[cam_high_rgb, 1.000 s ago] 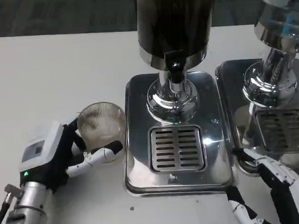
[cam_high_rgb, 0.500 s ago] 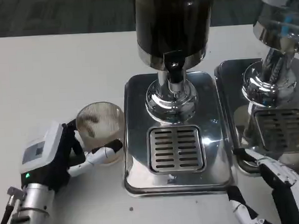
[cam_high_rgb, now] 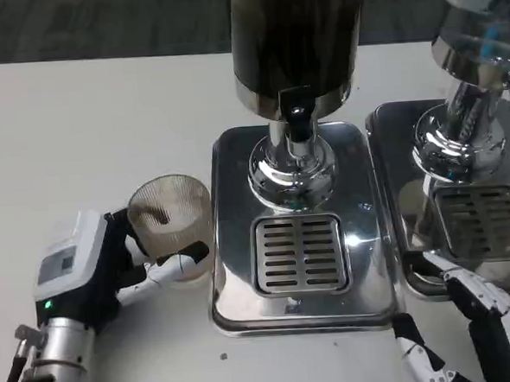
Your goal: Grasp the cup under the faucet to collect the drink, then remove the cup.
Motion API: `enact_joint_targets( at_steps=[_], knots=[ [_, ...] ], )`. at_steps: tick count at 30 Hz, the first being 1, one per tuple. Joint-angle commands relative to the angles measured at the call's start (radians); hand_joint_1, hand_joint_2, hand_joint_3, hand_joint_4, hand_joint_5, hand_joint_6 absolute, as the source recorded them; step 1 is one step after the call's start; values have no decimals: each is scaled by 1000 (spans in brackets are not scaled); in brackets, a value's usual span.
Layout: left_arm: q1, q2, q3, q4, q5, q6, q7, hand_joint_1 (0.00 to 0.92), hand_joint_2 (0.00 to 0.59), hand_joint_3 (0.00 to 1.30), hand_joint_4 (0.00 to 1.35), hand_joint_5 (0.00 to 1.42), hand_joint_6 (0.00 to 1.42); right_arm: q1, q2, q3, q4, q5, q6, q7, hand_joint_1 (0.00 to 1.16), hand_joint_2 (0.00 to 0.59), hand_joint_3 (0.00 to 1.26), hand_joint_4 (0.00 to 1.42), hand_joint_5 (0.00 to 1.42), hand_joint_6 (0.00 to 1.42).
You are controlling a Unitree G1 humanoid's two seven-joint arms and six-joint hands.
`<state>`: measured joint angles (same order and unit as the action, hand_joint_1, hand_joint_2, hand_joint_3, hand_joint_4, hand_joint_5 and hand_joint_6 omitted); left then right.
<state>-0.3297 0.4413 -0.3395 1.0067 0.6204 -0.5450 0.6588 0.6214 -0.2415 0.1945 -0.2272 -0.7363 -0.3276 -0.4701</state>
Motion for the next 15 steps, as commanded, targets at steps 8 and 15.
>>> enact_joint_targets(
  at_steps=[8,15],
  knots=[
    [27,14,8,6,7,-22,66,252,144,658,816,1078,1317,-6,3,-1,24,23,-17,-2,396,428,273,295,246,250],
    [39,27,20,-8,5,-42,91,242,151,667,827,1094,1323,-15,5,-3,38,33,-26,-4,390,429,273,294,246,250]
  ],
)
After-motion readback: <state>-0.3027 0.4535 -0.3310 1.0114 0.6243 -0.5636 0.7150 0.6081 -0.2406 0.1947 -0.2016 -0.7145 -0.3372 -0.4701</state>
